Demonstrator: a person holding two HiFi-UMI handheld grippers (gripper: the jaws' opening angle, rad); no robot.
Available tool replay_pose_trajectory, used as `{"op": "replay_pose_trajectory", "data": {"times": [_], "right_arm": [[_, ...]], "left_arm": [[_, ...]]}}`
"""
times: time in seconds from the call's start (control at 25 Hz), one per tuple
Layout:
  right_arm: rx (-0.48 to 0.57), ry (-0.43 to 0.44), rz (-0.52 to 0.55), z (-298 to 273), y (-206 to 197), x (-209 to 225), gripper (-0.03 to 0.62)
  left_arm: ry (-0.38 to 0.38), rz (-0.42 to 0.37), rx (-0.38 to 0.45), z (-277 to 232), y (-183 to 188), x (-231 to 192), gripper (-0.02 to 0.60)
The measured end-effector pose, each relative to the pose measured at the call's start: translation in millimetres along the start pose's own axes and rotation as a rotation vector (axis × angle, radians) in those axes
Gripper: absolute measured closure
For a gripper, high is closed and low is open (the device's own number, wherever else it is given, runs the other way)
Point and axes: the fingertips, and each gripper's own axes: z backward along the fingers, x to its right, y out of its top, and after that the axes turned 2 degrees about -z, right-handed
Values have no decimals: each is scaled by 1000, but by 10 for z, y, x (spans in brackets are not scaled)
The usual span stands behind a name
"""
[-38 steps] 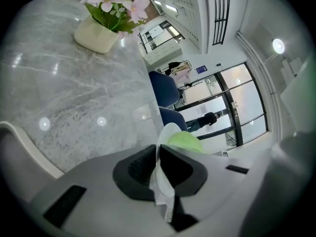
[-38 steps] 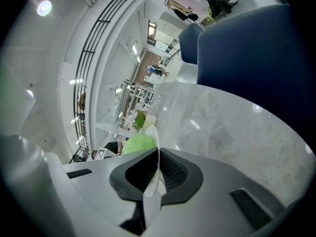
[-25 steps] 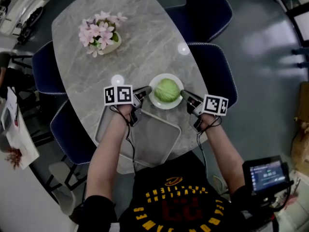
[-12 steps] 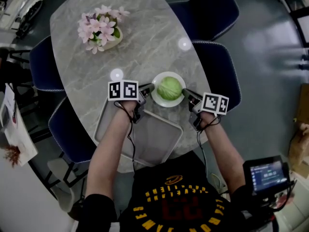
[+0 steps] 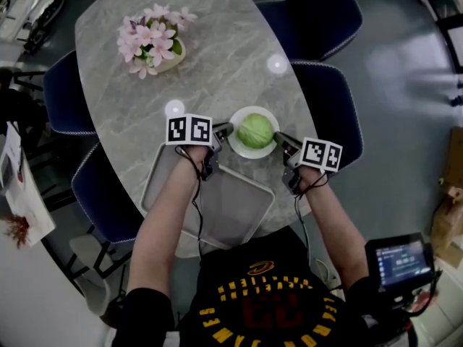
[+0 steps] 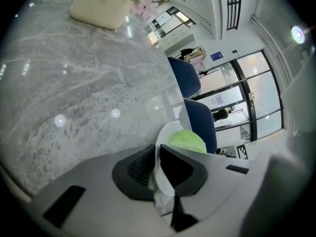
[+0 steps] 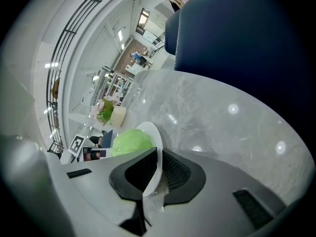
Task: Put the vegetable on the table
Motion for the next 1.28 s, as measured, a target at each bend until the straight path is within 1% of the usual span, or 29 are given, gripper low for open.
{"op": "replay_pose_trajectory", "data": {"times": [0.2, 0.44, 0.52, 0.68, 0.84, 0.92, 1.0, 1.08, 1.16, 1.28], "right_arm": [[1, -11, -3, -5, -22, 33, 574], [1, -18, 13, -47, -9, 59, 572], [-5, -17, 15, -79, -5, 73, 572], [-17, -44, 49, -62, -6, 84, 566], [-12, -120, 143, -16, -3, 110, 549], [-3, -144, 169, 27, -6, 120, 549], [18, -151, 170, 98, -2, 126, 549], [43, -144, 160, 182, 3, 116, 549], [66, -121, 151, 264, -1, 69, 549], [99, -56, 154, 376, -30, -97, 549]], "left_arm": [[9, -3, 4, -29, 3, -16, 554], [-9, 9, -4, -54, 21, -44, 554], [2, 4, -1, -63, 34, -73, 554], [71, -61, -2, -54, 34, -77, 546], [155, -157, -5, -35, 54, -86, 532], [199, -200, 3, 4, 69, -109, 520], [230, -229, 23, 70, 94, -122, 516], [232, -235, 64, 155, 131, -85, 517], [210, -229, 118, 257, 152, 11, 517], [149, -220, 193, 408, 106, 228, 517]]}}
